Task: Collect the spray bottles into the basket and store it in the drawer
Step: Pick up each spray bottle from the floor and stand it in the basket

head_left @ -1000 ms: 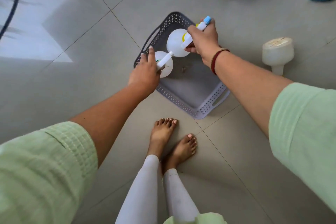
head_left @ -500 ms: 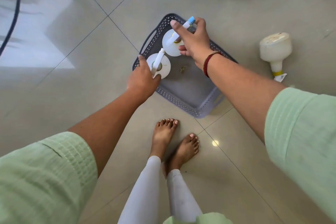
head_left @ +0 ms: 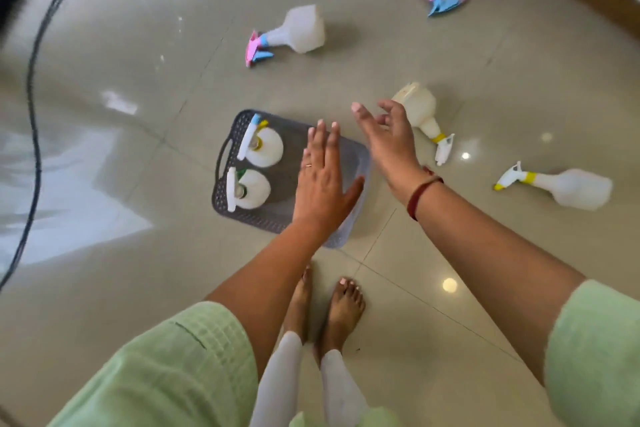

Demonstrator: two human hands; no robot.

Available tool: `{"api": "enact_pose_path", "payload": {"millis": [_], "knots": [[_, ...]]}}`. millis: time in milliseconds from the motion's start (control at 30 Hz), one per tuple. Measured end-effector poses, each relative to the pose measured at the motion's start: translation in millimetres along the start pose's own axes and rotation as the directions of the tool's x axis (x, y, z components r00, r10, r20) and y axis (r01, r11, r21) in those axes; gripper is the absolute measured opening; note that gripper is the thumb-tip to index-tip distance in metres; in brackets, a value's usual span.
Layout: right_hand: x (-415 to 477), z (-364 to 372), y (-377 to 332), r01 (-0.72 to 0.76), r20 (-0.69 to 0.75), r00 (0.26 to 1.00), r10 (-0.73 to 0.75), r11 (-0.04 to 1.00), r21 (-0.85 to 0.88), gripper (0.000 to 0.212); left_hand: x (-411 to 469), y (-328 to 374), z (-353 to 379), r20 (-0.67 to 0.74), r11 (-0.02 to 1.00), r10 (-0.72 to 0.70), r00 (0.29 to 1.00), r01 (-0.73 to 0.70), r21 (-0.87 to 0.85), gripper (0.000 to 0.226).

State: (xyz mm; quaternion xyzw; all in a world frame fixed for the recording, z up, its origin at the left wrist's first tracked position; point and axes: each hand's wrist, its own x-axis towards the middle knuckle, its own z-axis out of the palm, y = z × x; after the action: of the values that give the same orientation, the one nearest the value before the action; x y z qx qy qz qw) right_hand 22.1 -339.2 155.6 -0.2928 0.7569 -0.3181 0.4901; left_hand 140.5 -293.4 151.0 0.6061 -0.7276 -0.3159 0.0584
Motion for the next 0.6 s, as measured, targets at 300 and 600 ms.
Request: {"api": "enact_pose_path", "payload": {"millis": [300, 600], "knots": [[-15, -164, 30, -0.145, -0.246, 0.963, 0.115, 0.984, -0.107, 0.055, 29, 87, 11, 0.245, 0.972, 0.130, 0.961, -0.171, 0.158, 0.071], [27, -239, 116, -0.291, -0.289, 0.934, 0.209, 0.915, -0.281, 0.046, 82, 104, 74, 0.472, 0.860, 0.216, 0.855, -0.396, 0.323, 0.062]]}}
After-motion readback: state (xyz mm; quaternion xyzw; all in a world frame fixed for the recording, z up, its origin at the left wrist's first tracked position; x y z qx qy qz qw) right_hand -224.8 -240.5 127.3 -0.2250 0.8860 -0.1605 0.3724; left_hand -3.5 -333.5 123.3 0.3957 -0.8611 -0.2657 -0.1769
